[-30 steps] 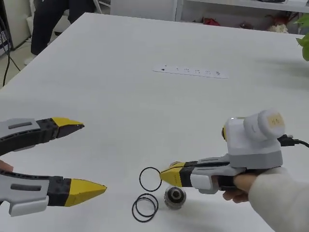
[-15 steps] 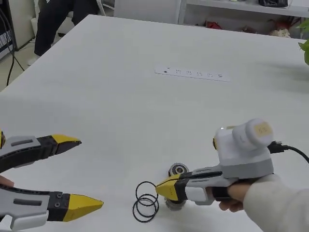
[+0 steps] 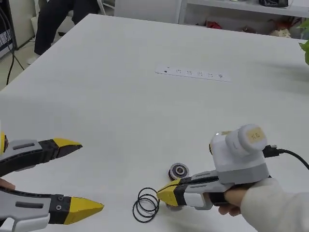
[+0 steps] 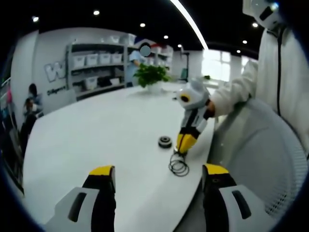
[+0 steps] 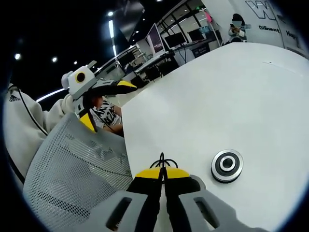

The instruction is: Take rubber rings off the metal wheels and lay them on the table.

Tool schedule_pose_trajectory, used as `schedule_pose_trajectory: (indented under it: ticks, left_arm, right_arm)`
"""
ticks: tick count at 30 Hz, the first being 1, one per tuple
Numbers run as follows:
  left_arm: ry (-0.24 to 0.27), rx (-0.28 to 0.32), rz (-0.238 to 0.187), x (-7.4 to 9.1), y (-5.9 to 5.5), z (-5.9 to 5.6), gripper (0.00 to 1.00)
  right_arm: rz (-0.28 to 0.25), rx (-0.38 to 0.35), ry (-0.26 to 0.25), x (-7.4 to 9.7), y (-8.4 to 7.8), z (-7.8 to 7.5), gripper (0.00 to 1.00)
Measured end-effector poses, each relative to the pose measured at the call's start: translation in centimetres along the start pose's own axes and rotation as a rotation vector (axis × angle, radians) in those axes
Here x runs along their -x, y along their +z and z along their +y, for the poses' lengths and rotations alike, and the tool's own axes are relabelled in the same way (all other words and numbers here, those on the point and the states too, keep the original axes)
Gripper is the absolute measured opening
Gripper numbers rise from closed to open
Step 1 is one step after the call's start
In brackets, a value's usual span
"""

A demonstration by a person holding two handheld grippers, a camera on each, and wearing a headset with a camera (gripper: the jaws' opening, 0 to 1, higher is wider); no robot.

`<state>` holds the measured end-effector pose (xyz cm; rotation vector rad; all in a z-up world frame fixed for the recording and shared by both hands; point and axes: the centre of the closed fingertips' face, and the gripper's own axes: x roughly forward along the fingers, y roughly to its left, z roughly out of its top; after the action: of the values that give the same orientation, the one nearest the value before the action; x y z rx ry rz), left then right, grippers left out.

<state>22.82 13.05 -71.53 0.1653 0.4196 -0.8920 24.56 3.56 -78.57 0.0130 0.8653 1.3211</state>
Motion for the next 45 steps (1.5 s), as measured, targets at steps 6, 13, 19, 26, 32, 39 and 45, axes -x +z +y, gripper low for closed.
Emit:
schedule_pose_trajectory:
  ticks: [6,13,19,26,32,39,45]
  left_arm:
    - [0.009,0.0,-0.003,0.2,0.2,0.3,0.74]
    - [-0.002,0.0,0.006,-0.1,0.0,-0.3,0.74]
    - [0.004,-0.006,0.013,0.0,0.0,-0.1,0.74]
    - [0.003,-0.009,0.017,0.0,0.0,-0.1,0.74]
    - [0.0,-0.011,0.019,-0.1,-0.1,-0.2,0.74]
    - [0.001,-0.01,0.024,0.0,-0.2,-0.2,0.73]
    - [0.004,-0.013,0.026,0.1,-0.2,-0.1,0.73]
  right_arm:
    - [0.011,0.004,0.005,-0.2,-0.2,0.2,0.0]
    - [0.01,0.019,-0.02,-0.1,-0.1,-0.3,0.0]
    - [0.015,0.043,-0.054,-0.2,-0.3,-0.8,0.0]
    - [0.017,0.067,-0.066,-0.4,-0.3,-1.0,0.02]
    - [0.009,0.073,-0.081,-0.2,-0.1,-1.3,0.05]
    - [-0.008,0.056,-0.084,0.1,0.3,-1.6,0.05]
    - [-0.027,0.049,-0.09,0.5,0.7,-1.9,0.05]
